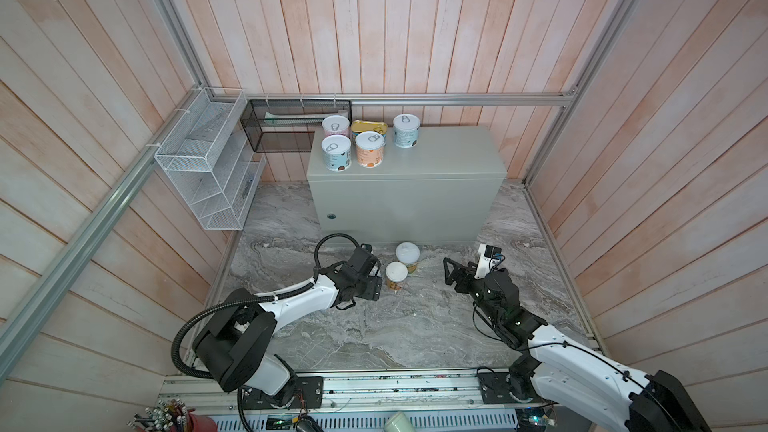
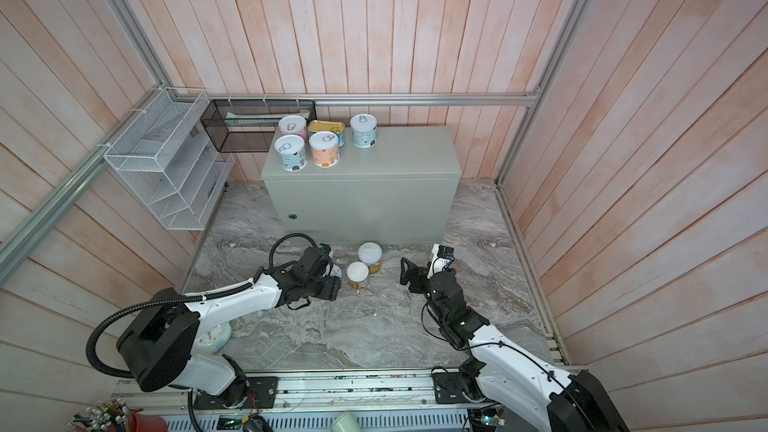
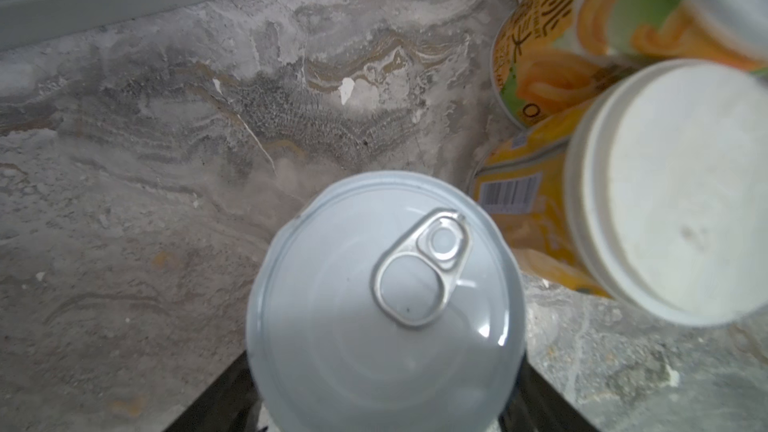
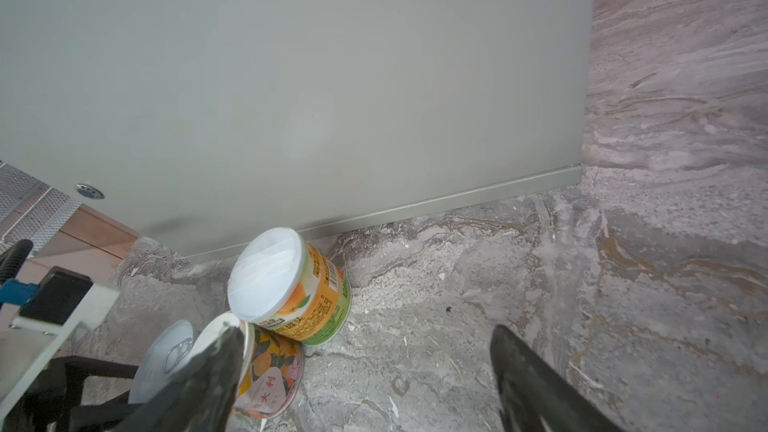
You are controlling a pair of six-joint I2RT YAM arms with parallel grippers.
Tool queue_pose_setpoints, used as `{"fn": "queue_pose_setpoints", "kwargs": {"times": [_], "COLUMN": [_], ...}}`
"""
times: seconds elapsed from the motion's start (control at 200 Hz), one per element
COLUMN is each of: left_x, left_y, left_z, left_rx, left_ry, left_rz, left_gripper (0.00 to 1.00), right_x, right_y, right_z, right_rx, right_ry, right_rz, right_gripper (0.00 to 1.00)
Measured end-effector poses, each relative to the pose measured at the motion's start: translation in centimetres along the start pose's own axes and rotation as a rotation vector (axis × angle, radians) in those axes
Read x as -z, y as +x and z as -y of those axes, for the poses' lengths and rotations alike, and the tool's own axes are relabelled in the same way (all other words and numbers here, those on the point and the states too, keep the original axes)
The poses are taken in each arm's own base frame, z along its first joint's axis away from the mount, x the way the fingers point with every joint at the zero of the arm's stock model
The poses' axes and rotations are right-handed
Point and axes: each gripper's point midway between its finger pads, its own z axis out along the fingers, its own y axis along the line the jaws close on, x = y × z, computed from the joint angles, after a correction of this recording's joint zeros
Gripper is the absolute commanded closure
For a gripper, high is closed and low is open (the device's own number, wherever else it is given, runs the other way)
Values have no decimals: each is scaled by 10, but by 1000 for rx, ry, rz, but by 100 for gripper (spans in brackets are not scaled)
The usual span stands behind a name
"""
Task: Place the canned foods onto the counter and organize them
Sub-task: 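Lower the left gripper over the white-lidded pull-tab can on the floor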
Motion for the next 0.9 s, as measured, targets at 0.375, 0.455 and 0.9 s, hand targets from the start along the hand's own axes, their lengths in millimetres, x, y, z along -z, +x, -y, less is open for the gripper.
{"fn": "queue_pose_setpoints", "kwargs": {"times": [0.375, 0.455, 0.9], "left_x": [-9, -9, -11], "left_y": [-13, -17, -27], "left_z": [3, 1, 2], "left_rx": [-20, -36, -47], "left_ry": [-17, -29, -45], "left_rz": [9, 15, 13], "left_gripper": [25, 29, 22], "right_x": [-1, -2, -6], "right_y": [10, 11, 21], "right_z": [6, 7, 11], "right_rx": [-5, -4, 5], "right_ry": [18, 20, 35], "right_rz": [-26, -29, -64], "right_gripper": [7, 7, 7]}}
